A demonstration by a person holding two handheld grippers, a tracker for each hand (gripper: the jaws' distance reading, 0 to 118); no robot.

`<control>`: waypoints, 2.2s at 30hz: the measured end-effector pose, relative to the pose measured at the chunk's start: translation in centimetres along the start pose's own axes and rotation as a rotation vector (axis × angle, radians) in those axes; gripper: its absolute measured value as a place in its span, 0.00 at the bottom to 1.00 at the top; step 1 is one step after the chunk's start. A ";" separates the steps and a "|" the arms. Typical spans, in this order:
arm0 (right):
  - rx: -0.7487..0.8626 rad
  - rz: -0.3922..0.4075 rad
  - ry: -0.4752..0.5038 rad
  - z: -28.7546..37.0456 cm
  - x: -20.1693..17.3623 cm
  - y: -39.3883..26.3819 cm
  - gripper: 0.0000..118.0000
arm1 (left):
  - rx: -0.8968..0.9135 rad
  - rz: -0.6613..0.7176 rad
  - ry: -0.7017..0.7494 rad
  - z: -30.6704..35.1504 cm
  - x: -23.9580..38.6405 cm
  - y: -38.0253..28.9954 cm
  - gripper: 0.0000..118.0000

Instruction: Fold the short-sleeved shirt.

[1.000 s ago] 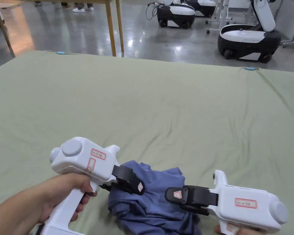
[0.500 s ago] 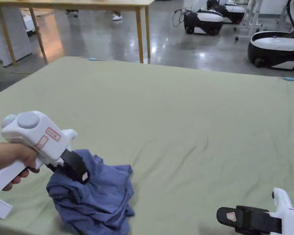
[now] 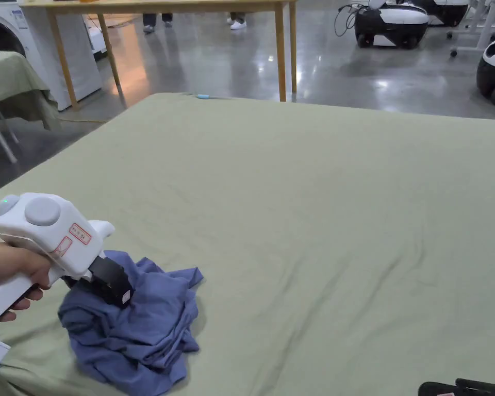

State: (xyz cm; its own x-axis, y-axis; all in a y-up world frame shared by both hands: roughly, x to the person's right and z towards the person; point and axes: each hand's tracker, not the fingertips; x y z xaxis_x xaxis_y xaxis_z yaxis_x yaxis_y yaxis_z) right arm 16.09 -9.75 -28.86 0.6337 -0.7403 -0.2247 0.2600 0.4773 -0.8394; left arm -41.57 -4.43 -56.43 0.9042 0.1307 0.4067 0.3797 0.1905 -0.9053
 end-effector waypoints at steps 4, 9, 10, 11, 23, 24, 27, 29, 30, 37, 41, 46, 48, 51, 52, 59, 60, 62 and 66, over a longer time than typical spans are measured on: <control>0.046 0.052 -0.042 1.8 -1.1 0.4 0.01 | 0.067 0.031 0.055 3.1 -0.6 -1.1 0.98; 0.290 0.265 -0.414 6.7 -4.6 2.2 0.01 | 0.399 0.032 0.107 10.1 4.4 -2.1 0.98; 0.352 0.267 -0.445 8.0 -5.2 2.8 0.01 | 0.507 0.019 0.145 11.0 6.9 -1.9 0.98; 0.433 0.276 -0.499 9.3 -6.0 3.2 0.01 | 0.625 -0.020 0.187 11.7 9.5 -1.7 0.98; 0.799 0.427 -0.919 19.0 -8.5 6.7 0.01 | 1.273 -0.040 0.107 8.5 39.7 -0.2 0.89; 0.827 0.418 -0.937 19.3 -8.4 6.6 0.01 | 1.265 -0.032 0.094 7.9 41.0 -0.2 0.82; 0.841 0.415 -0.944 19.4 -8.2 6.5 0.01 | 1.249 -0.029 0.066 6.4 43.4 0.3 0.27; 0.844 0.428 -0.952 19.5 -8.3 6.1 0.01 | 1.237 -0.014 0.071 5.7 44.4 0.2 0.08; 0.845 0.432 -0.953 19.4 -8.2 6.1 0.01 | 1.232 -0.025 0.059 5.5 44.6 0.1 0.06; 0.855 0.438 -0.947 19.4 -7.8 6.7 0.01 | 1.252 -0.110 0.112 6.9 47.0 0.0 0.00; 0.860 0.460 -0.927 19.1 -8.4 7.0 0.01 | 1.281 -0.134 0.134 8.4 47.2 -0.1 0.00; 0.902 0.532 -0.907 18.8 -9.5 7.6 0.55 | 1.297 -0.076 0.109 9.7 46.5 0.4 0.17; 0.886 0.527 -0.886 18.9 -9.8 8.3 0.64 | 1.302 -0.072 0.098 9.9 46.2 0.5 0.23; 0.910 0.596 -0.874 18.9 -10.5 8.3 1.00 | 1.342 -0.015 0.059 9.9 46.1 0.2 1.00; 0.910 0.594 -0.878 19.0 -10.6 8.3 1.00 | 1.316 -0.071 0.091 10.4 46.2 0.2 1.00; 0.914 0.569 -0.911 19.6 -11.2 8.9 1.00 | 1.324 -0.059 0.071 10.2 45.9 0.2 1.00; 0.911 0.569 -0.910 19.7 -11.2 8.9 1.00 | 1.327 -0.065 0.077 10.2 46.0 0.2 1.00; 0.926 0.572 -0.884 20.0 -11.2 8.7 1.00 | 1.320 -0.064 0.082 10.0 46.1 0.2 1.00; 0.970 0.488 -0.967 19.9 -11.8 8.7 1.00 | 1.328 -0.068 0.074 10.5 46.4 -0.4 1.00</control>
State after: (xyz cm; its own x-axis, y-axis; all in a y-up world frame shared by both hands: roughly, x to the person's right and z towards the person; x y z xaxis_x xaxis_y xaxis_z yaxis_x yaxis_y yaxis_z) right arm 25.42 12.53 -23.64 0.9329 0.0009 0.3601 0.0116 0.9994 -0.0325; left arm -1.80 11.80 -35.94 0.9157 0.0386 0.4001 -0.0156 0.9980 -0.0606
